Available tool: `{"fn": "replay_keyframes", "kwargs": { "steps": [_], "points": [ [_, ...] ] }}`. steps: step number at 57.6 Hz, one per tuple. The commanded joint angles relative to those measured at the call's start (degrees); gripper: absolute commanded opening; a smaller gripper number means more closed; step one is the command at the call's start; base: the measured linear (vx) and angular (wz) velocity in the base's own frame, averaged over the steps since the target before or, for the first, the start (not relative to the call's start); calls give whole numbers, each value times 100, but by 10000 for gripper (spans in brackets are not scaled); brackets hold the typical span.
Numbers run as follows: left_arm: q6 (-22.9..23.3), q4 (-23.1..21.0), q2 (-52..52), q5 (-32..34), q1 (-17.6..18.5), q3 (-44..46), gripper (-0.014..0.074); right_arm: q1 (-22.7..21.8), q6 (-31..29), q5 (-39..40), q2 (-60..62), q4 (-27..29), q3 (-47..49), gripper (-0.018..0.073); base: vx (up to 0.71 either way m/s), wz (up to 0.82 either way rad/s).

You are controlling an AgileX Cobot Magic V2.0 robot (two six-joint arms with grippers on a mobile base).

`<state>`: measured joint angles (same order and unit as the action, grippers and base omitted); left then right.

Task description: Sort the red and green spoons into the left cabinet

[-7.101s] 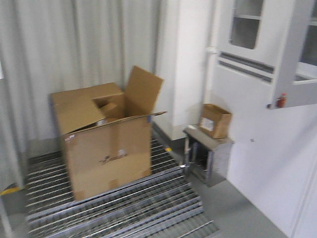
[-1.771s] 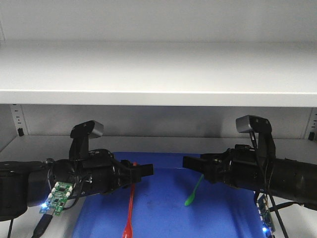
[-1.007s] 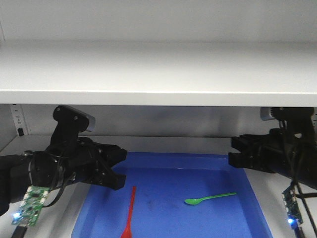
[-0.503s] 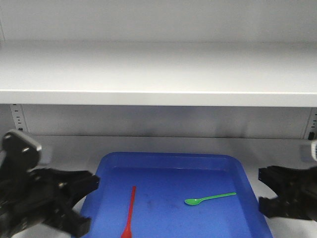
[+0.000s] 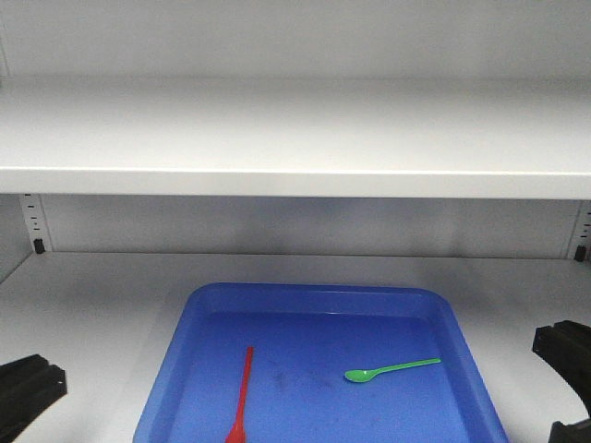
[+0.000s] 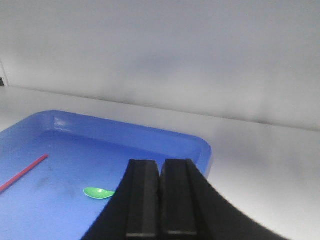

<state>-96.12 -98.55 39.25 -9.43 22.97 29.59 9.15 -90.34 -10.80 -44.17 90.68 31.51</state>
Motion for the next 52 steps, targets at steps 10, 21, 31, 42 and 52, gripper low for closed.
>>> {"fn": "replay_keyframes", "kwargs": {
  "steps": [10, 21, 31, 42, 52],
  "points": [
    [40, -215, -158, -77, 45, 132, -1, -13, -16, -68, 52, 106, 160, -3, 0, 0],
    [40, -215, -158, -63, 45, 90, -1, -13, -16, -68, 52, 106, 160, -3, 0, 0],
    [40, -215, -158, -63, 45, 90, -1, -13, -21, -68, 52, 106, 160, -3, 0, 0],
    [-98, -155, -377, 172, -223, 91, -1, -13, -21, -68, 52, 106, 160, -3, 0, 0],
    [-173, -141, -755, -72, -1133, -85, -1, -13, -19, -68, 52, 106, 160, -3, 0, 0]
  ]
}}
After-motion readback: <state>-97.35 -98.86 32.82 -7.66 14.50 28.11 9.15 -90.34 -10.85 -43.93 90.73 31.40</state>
